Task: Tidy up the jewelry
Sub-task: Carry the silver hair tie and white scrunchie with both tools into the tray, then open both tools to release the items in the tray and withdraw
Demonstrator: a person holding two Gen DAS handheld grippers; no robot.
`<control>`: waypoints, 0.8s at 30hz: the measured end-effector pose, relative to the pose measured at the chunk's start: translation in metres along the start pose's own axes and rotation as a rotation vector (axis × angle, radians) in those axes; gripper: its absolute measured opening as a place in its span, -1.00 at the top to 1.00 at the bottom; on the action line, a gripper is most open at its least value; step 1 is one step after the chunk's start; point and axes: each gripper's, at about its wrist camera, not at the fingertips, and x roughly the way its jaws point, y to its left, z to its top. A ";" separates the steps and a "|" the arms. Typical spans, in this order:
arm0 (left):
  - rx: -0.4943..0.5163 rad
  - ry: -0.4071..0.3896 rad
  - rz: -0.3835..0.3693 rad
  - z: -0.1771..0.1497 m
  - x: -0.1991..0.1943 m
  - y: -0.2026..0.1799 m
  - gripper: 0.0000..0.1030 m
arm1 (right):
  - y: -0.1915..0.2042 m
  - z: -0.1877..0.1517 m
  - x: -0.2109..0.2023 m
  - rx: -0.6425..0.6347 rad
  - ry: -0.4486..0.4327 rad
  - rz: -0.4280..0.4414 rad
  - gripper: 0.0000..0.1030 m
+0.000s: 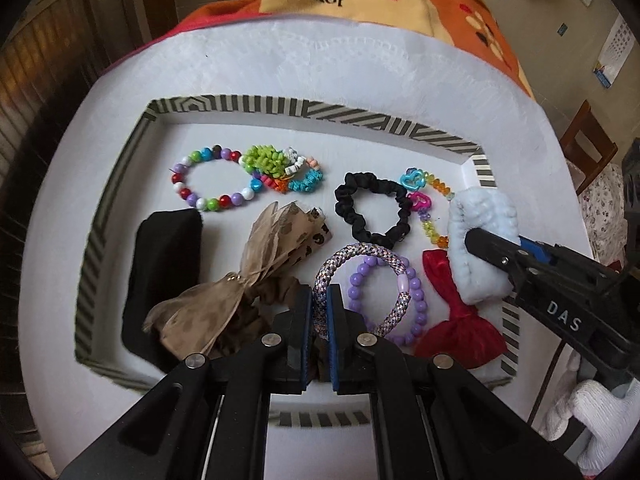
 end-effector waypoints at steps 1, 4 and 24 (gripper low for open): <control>0.002 0.001 0.005 0.001 0.003 -0.001 1.00 | -0.002 0.001 0.004 0.002 0.004 -0.004 0.47; 0.002 0.001 0.018 0.001 0.008 -0.001 1.00 | -0.004 0.000 0.010 0.009 0.007 -0.001 0.34; -0.013 -0.127 0.100 -0.014 -0.053 0.008 0.77 | 0.029 -0.038 -0.077 0.029 -0.191 -0.010 -0.27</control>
